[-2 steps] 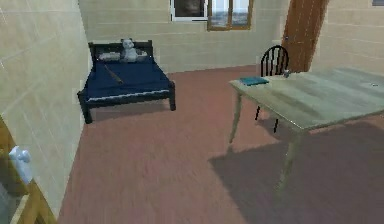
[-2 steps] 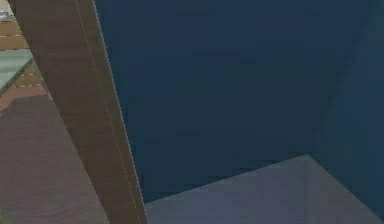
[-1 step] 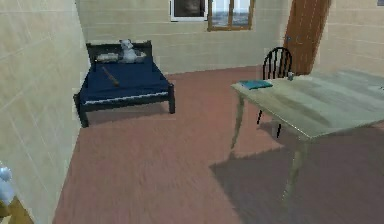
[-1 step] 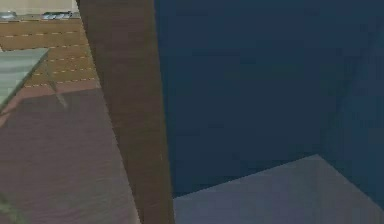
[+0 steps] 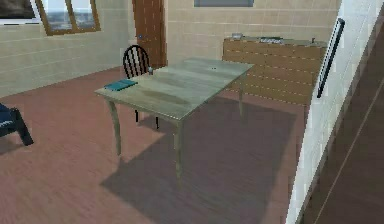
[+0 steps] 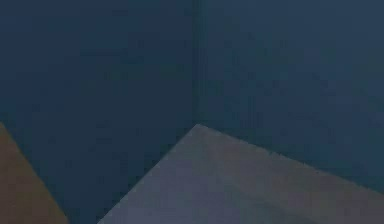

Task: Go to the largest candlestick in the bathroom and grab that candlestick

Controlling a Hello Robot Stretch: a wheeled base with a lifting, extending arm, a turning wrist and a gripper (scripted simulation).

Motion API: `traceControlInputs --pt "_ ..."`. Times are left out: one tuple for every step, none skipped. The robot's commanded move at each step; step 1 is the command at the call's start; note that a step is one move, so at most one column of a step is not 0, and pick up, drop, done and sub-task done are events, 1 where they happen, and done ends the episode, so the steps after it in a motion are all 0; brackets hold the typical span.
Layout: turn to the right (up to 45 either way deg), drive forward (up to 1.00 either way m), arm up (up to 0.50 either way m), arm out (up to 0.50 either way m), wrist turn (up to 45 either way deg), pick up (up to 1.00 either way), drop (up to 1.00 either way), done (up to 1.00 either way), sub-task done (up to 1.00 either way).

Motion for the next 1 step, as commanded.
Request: traceControlInputs --pt "0.0 0.35 0.0 0.0 0.0 0.0 0.0 0.0 0.0"
